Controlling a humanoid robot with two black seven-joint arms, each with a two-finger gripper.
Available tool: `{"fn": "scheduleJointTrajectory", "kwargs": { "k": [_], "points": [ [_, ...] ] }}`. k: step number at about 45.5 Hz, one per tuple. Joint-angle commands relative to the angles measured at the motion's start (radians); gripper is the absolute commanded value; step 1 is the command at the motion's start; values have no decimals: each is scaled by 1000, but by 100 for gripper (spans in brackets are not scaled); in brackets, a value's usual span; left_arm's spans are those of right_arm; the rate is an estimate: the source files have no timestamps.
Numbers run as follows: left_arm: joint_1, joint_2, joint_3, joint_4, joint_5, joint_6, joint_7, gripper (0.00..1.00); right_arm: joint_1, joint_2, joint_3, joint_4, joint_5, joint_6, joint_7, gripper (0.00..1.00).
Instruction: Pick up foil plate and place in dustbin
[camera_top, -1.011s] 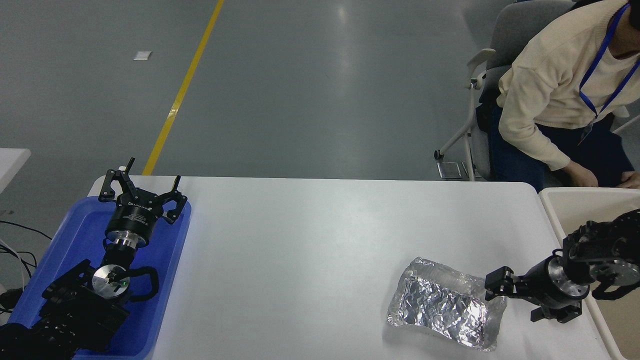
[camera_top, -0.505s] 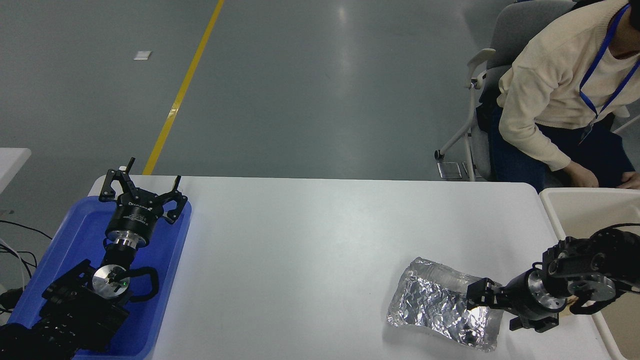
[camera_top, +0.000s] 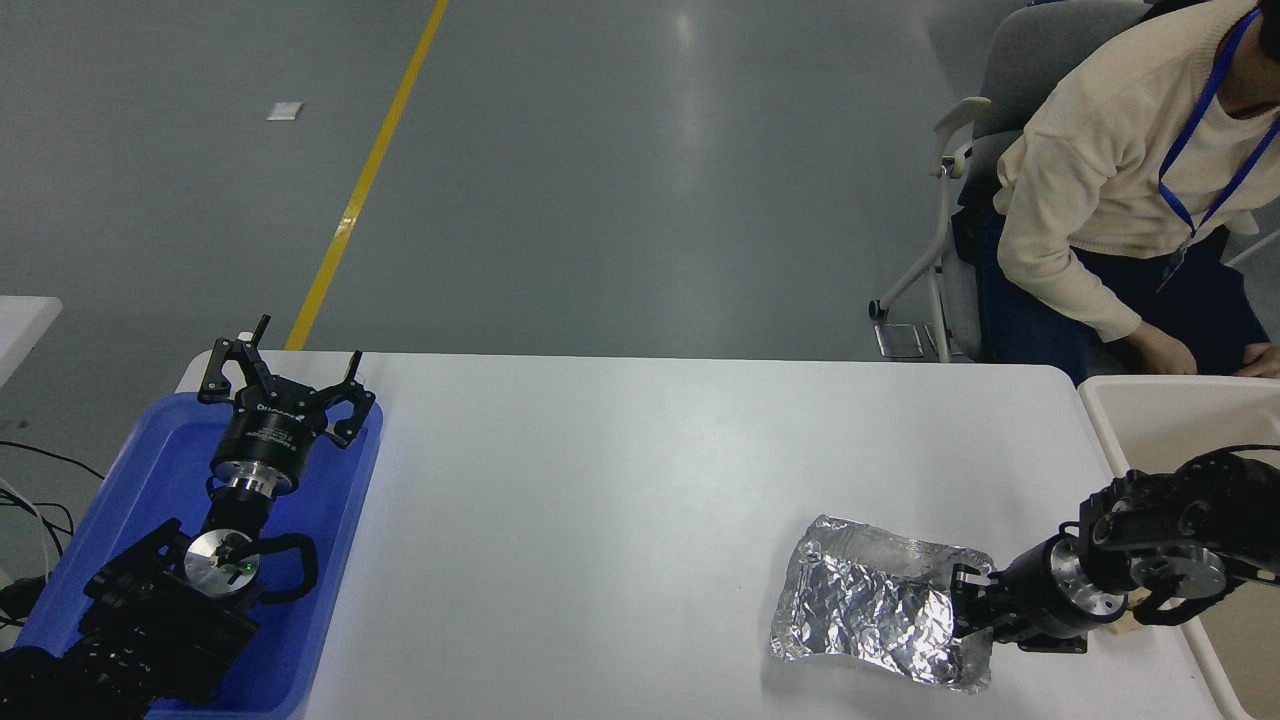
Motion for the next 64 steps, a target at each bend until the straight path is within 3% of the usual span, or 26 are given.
{"fn": "scheduleJointTrajectory", "kwargs": {
  "k": [1, 12, 19, 32, 46, 64],
  "points": [
    [0, 0, 0, -1, 0, 0, 0, 100, 3, -1, 2, 9, 2, 1, 0, 0],
    [-1, 0, 0, 1, -1, 0, 2, 100, 58, -12, -6, 62, 0, 29, 1, 0],
    [0, 0, 0, -1, 0, 0, 3, 100, 242, -61, -56, 166, -13, 196, 1, 0],
    [0, 0, 0, 1, -1, 0, 2, 100, 679, -43, -251, 366, -76, 448, 0, 0],
    [0, 0, -2, 1, -1, 0, 0, 100, 1040, -36, -322, 407, -73, 448, 1, 0],
    [0, 0, -2, 1, -1, 0, -2, 100, 1192, -44, -331, 447, -70, 448, 1, 0]
  ]
}}
